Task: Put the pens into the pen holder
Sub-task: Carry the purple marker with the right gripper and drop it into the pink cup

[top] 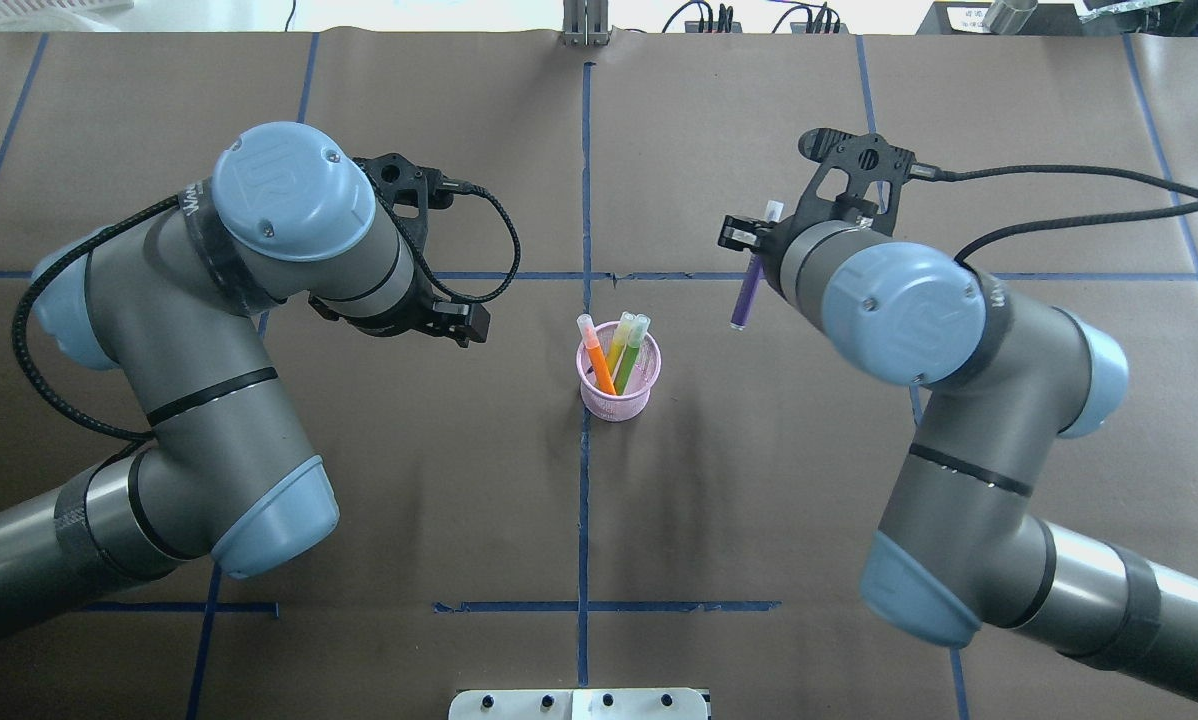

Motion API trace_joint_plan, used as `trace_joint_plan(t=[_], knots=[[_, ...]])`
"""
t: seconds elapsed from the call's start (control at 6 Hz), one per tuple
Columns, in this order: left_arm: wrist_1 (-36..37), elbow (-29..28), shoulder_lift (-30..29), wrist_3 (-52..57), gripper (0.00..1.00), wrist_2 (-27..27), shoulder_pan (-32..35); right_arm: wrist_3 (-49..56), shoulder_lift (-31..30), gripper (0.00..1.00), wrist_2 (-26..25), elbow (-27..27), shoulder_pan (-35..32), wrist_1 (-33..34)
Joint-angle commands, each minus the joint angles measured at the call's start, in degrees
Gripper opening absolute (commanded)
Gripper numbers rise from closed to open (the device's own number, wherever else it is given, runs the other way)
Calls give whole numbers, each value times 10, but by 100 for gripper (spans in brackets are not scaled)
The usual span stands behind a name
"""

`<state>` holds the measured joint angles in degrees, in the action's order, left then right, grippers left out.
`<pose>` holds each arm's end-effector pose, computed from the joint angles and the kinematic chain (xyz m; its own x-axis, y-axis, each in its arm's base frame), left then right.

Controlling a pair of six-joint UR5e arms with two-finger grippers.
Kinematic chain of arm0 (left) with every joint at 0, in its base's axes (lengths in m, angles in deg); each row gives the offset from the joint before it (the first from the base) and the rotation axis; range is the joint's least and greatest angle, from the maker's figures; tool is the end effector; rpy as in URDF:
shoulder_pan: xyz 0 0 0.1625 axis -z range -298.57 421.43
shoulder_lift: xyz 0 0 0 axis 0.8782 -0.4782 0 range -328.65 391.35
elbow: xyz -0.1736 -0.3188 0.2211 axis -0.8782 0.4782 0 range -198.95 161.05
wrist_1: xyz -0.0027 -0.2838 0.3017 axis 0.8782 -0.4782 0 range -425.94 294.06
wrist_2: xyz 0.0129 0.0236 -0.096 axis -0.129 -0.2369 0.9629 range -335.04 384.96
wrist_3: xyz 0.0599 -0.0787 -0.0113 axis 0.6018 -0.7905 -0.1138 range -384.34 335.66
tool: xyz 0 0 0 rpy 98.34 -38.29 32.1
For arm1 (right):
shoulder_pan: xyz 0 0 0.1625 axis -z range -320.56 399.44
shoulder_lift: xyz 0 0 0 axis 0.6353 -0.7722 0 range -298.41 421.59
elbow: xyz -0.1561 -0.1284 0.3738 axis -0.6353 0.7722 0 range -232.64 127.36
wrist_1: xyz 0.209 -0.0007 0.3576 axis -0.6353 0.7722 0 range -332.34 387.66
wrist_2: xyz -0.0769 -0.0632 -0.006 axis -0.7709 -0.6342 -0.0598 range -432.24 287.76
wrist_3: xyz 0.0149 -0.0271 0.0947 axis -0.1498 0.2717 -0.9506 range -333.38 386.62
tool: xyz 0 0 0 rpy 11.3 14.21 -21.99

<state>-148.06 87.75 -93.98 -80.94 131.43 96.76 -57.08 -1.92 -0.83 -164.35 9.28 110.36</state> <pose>0.4491 -0.4473 0.1993 0.7054 0.1470 -0.6934 0.0064 0.9769 0.2136 -0.4230 -0.4367 0.2218 0.5640 0.2075 0.7993 -0.6454 0.7145 0.2700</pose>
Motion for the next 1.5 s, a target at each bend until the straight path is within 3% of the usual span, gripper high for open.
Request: trace_joint_plan(t=[0.0,0.33,1.33], knots=[[-1,-5,0,3,100,1,-2,-73,48,0,-101,1,51,70],[-2,-7,0,5,100,1,-3,-100,57,0,-173,9,87,71],[-8,-8,-2,6,100,1,-3,-168,92,0,-277,89,148,75]])
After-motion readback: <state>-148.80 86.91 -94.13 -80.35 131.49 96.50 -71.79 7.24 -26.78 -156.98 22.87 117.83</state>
